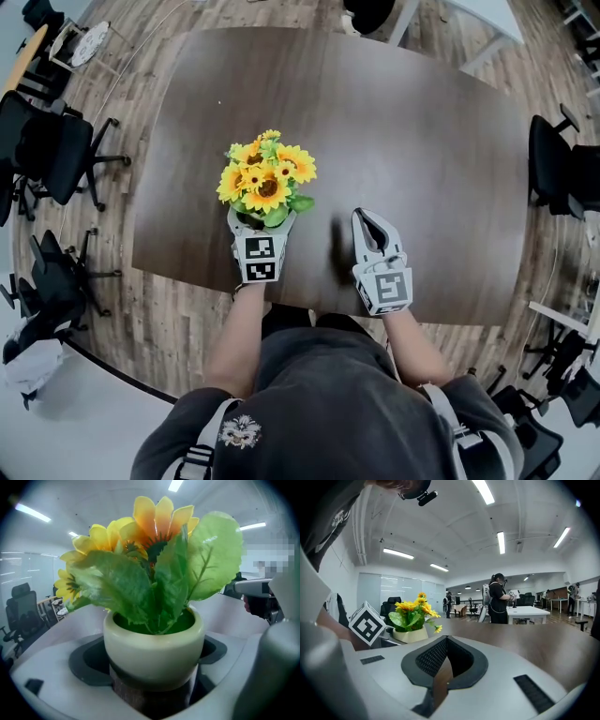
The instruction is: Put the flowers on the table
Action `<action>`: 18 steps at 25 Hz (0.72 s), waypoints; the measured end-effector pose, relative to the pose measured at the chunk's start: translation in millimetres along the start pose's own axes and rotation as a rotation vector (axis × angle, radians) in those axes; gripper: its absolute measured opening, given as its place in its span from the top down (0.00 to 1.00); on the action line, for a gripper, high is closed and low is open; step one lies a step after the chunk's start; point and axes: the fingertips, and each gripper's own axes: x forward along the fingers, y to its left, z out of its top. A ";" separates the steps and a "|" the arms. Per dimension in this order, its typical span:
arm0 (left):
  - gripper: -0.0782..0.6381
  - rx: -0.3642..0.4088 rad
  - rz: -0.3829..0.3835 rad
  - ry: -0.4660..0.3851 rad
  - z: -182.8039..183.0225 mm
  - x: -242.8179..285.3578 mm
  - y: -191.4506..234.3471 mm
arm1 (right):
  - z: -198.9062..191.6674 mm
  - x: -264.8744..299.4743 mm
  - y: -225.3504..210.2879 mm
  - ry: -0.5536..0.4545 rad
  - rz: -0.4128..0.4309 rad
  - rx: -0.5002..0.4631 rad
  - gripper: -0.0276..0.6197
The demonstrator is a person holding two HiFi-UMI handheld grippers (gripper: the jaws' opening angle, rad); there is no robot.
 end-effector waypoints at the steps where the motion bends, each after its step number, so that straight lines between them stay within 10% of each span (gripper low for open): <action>1: 0.14 -0.006 0.007 0.010 -2.3 1.1 0.1 | -1.8 -0.5 1.1 0.005 0.002 0.003 0.92; 18: 0.14 -0.057 0.010 0.099 -31.1 12.3 1.3 | -6.4 -19.2 31.3 0.042 0.017 0.024 0.92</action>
